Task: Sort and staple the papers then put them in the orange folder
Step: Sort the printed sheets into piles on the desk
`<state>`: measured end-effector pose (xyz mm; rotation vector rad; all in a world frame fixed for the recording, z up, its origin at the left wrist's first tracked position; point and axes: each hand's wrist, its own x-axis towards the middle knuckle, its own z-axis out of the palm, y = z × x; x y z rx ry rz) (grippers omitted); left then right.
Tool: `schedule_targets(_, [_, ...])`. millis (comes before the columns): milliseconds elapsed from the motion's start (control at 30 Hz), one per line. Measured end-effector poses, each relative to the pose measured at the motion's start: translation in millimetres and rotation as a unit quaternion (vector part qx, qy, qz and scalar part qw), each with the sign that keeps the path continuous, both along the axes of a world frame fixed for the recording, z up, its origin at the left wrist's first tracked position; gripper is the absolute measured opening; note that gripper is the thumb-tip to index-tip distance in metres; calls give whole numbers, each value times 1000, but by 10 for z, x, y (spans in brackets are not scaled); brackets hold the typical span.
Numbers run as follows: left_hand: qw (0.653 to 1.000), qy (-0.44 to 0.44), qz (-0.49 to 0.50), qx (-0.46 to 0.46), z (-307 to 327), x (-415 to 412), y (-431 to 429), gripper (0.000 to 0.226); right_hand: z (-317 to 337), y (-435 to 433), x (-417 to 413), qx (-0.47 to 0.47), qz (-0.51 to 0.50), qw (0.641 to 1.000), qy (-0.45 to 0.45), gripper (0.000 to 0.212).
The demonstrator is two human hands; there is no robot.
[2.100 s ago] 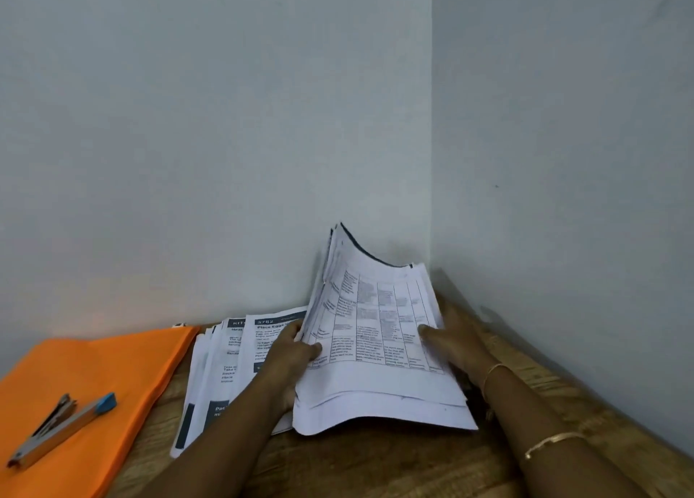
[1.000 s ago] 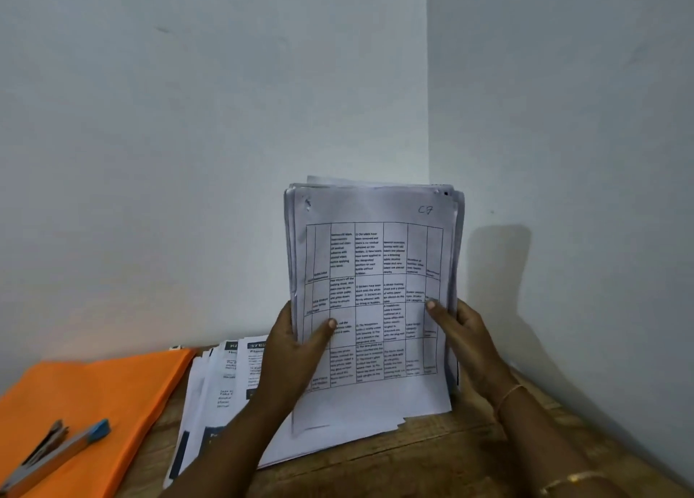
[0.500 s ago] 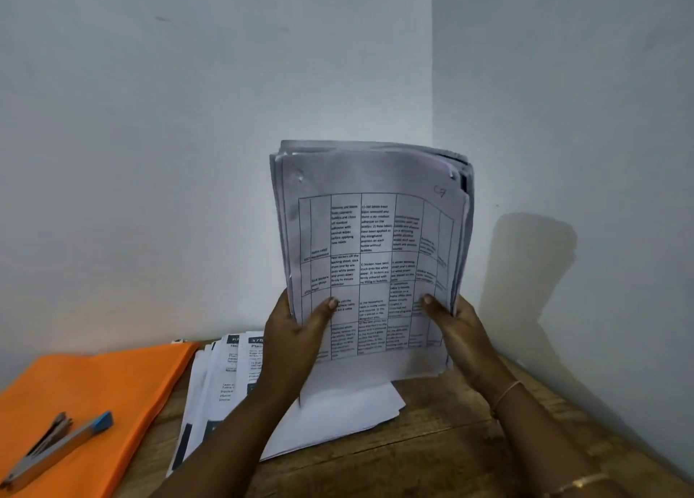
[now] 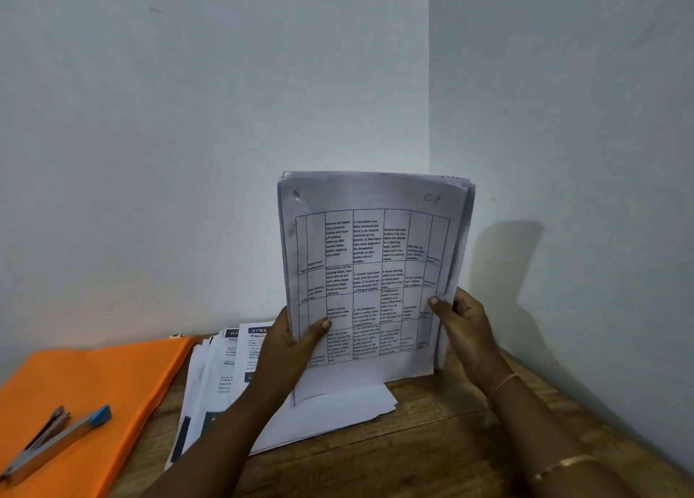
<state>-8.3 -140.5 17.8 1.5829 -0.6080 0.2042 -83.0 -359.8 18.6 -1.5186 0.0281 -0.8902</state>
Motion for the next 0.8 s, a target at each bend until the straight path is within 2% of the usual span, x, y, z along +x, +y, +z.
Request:
schedule_targets(133, [1000,-1,3,-4,-1,5,-6,37,9,35,24,14,7,1000,-2,22])
schedule_targets(267, [1000,1,-13,18,-10,-5,-16,26,-6,141,69,-8,41,999,10,28])
schedule_targets(467, [999,-34,3,-21,61,-50,-13,27,69,195,42,10,27,998,-56,19])
schedule_targets(567, [999,-35,-1,24,35,-56,-26,32,16,179,53,-27,48,998,-9,58])
schedule_targets(633, [998,-32,21,57,10,-26,-17,38,-22,218,71,-40,60,997,18,75])
schedule_targets(700, [997,-25,33,65,7,8,-1,41,-22,238,83,-37,25,999,4,76])
schedule_targets(800, [998,-18,19,62,15,3,2,28,14,216,74,-29,-5,998,-48,65])
